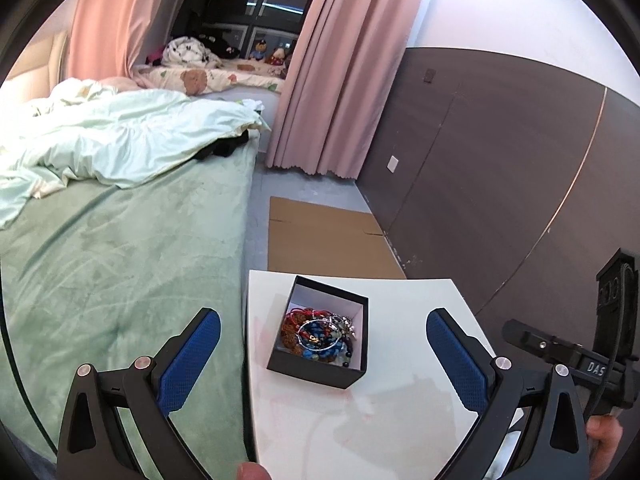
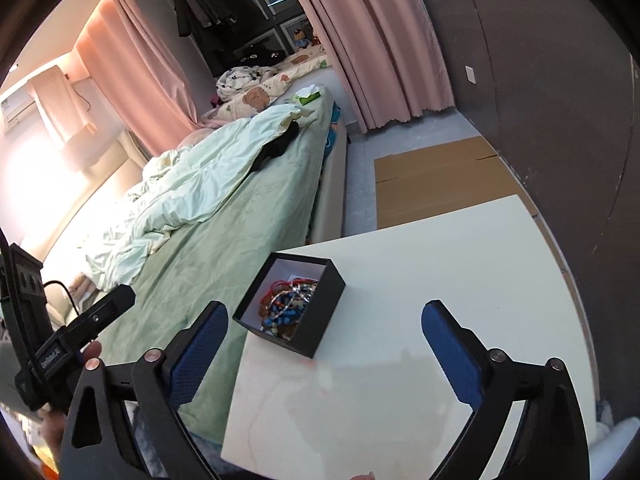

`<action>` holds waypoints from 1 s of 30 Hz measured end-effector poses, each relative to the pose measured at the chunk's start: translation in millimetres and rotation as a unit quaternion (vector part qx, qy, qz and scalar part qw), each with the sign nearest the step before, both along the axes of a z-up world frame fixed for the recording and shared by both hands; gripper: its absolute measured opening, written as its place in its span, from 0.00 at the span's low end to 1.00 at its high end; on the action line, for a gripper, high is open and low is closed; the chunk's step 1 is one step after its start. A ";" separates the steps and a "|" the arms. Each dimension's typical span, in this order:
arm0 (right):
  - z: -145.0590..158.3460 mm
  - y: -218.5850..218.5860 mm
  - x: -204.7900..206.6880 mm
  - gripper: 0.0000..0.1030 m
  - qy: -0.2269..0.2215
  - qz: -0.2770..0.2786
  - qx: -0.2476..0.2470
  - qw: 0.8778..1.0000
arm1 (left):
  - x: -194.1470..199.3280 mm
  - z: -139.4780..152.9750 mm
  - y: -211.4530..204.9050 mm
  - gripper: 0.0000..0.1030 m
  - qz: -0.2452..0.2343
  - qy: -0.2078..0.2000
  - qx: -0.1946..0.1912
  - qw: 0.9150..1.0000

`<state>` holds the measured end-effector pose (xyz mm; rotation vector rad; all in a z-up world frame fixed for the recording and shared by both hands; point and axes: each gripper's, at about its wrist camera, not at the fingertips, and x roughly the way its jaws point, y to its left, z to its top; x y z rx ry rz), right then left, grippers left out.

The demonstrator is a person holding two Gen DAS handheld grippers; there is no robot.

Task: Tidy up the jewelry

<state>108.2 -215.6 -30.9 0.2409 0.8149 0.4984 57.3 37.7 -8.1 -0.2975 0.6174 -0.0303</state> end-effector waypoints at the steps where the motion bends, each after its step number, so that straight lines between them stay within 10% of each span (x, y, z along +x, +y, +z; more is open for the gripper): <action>1: 1.1 -3.6 -2.3 0.95 0.001 0.001 -0.001 1.000 | -1.7 1.1 -2.6 1.00 -0.001 -0.001 0.004 1.000; 30: 30.5 -44.6 -54.0 0.95 -0.064 -0.011 -0.049 0.997 | -39.8 15.2 -52.6 1.00 -0.032 -0.032 0.082 0.996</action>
